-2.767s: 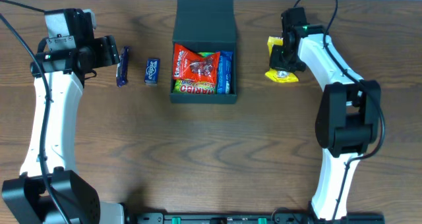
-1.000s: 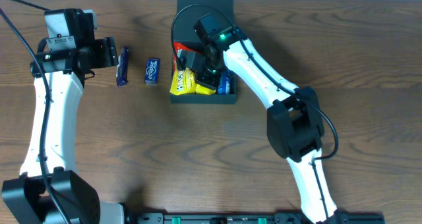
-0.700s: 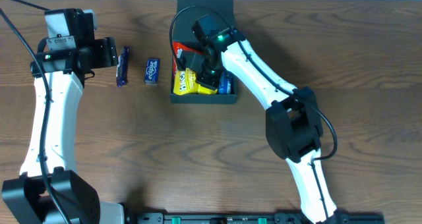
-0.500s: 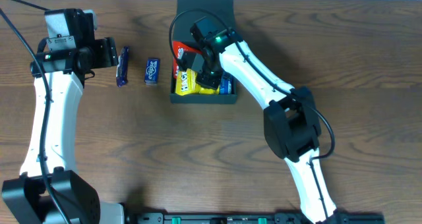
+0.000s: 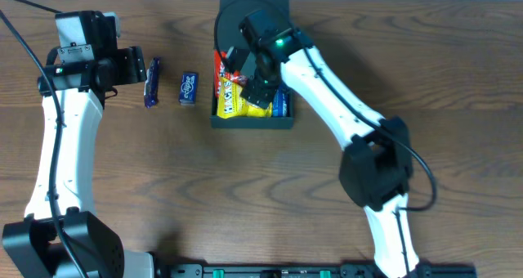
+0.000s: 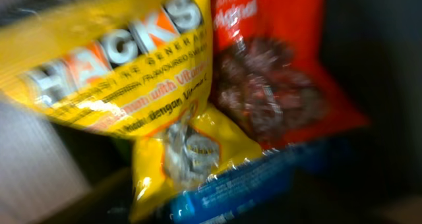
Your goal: Pack container
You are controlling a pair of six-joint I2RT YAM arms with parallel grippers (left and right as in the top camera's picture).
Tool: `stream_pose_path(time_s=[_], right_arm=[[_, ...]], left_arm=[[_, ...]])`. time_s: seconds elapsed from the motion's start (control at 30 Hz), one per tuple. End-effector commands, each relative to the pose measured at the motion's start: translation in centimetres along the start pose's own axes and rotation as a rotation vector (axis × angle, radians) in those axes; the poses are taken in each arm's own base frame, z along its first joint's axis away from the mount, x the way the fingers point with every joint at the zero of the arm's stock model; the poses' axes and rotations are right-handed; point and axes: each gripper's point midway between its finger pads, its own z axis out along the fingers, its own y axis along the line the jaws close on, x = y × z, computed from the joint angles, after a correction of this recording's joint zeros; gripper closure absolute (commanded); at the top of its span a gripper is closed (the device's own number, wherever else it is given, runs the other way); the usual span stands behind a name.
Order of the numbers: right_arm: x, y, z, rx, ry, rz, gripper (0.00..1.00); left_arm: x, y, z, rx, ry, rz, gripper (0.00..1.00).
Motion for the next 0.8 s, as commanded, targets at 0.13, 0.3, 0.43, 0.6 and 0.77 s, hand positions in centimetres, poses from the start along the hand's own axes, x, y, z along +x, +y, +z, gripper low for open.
stream_pose_path(time_s=[0.13, 0.3, 0.43, 0.6, 0.77], right_arm=[[-3.1, 4.3, -2.2, -0.248, -0.189, -0.025, 0.98], [-2.3, 5.5, 1.7, -0.344, -0.145, -0.002, 0.99], [-1.3, 6.6, 5.6, -0.416, -0.101, 0.018, 0.99], [-0.5, 7.0, 8.1, -0.437, -0.067, 0.035, 0.98], [-0.9, 6.9, 6.8, -0.436, -0.081, 0.032, 0.99]], left_arm=[[-0.8, 0.2, -1.0, -0.010, -0.022, 0.005, 0.20], [-0.5, 0.2, -1.0, -0.009, -0.013, 0.004, 0.20], [-0.4, 0.2, -1.0, -0.009, -0.007, 0.004, 0.20], [-0.4, 0.1, -1.0, -0.002, -0.007, 0.004, 0.20], [-0.3, 0.1, -1.0, -0.002, -0.004, 0.004, 0.20]])
